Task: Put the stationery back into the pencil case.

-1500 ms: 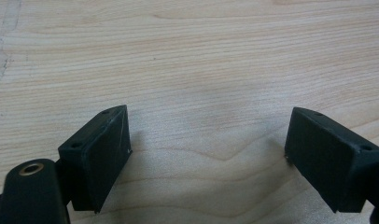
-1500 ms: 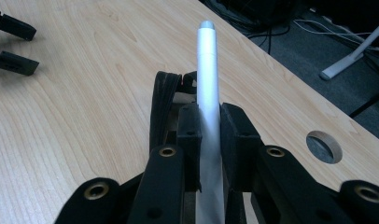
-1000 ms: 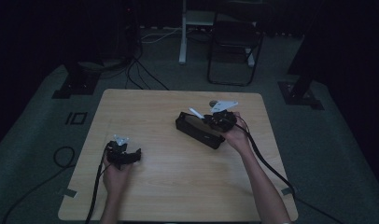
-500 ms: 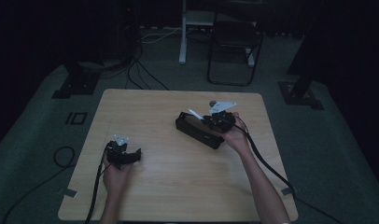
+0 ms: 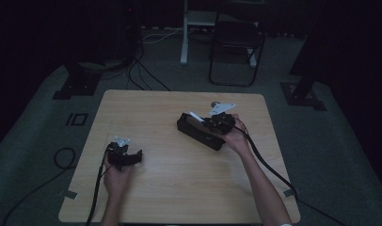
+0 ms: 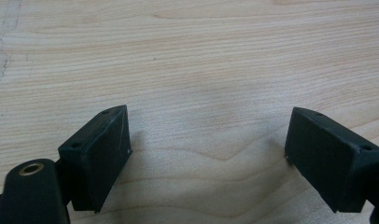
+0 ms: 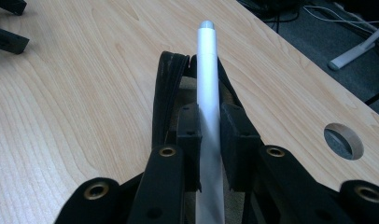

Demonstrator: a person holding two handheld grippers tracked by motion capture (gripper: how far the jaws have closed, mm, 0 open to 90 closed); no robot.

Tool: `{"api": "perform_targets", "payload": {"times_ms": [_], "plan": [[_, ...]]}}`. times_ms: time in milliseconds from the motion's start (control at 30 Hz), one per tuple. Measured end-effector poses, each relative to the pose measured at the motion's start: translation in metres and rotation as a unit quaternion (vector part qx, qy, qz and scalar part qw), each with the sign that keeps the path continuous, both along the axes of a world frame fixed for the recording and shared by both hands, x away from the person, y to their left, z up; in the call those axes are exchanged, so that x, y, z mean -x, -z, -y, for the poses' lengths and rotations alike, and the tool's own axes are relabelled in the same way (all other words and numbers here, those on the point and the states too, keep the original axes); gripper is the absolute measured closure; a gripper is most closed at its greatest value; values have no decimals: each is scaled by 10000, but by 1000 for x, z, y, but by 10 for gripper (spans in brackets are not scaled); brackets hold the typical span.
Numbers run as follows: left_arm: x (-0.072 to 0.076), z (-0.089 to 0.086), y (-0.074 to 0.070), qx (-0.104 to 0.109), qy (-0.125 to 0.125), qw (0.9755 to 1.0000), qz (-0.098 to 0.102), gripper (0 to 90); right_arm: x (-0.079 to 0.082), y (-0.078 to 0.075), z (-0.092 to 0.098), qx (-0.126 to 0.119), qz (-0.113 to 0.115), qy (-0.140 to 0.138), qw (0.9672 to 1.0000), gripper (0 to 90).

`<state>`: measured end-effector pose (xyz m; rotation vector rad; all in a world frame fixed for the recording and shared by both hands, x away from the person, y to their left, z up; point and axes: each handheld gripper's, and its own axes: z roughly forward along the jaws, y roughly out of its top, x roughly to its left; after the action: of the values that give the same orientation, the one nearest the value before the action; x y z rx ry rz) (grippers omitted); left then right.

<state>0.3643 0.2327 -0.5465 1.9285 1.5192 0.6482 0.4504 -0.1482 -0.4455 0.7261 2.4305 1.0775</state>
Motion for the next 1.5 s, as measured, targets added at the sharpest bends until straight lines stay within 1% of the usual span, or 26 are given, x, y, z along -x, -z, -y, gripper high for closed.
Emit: {"api": "perform_targets", "payload": {"times_ms": [100, 267, 933, 1000, 1067, 1100, 1133, 1167, 1233, 1300, 1367, 1433, 1500], "plan": [[0, 0, 0, -3, 3, 10000, -3, 147, -2, 2, 0, 8, 8, -26, 10000, 785], [0, 0, 0, -1, 2, 10000, -1, 147, -5, 5, -1, 33, -62, -9, 10000, 785], [0, 0, 0, -2, 3, 10000, -2, 147, -14, 17, -4, 63, -187, 50, 9998, 783], [0, 0, 0, -14, 8, 10000, -8, 147, -14, 17, -4, -4, -188, 81, 9998, 677], [0, 0, 0, -14, 8, 10000, -8, 147, -13, 16, -4, -61, -129, 119, 9998, 583], [0, 0, 0, -14, 8, 10000, -8, 147, -13, 16, -4, -61, -129, 119, 9998, 583], [0, 0, 0, -12, 9, 10000, -9, 147, -12, 15, -4, -74, -97, 147, 9998, 557], [0, 0, 0, -13, 10, 10000, -8, 147, -9, 12, -3, -99, -48, 195, 9998, 512], [0, 0, 0, -13, 11, 10000, -8, 147, -7, 10, -2, -121, -39, 224, 9997, 468], [0, 0, 0, -11, 9, 10000, -7, 147, -4, 8, -2, -131, -26, 249, 9996, 398], [0, 0, 0, -6, 6, 10000, -4, 147, 1, 5, -2, -125, 8, 277, 9995, 348], [0, 0, 0, -3, 3, 10000, 1, 147, 8, 3, -2, -169, 4, 300, 9994, 302], [0, 0, 0, -16, 12, 10000, 0, 147, 16, 1, -1, -165, 31, 323, 9993, 279]]}}
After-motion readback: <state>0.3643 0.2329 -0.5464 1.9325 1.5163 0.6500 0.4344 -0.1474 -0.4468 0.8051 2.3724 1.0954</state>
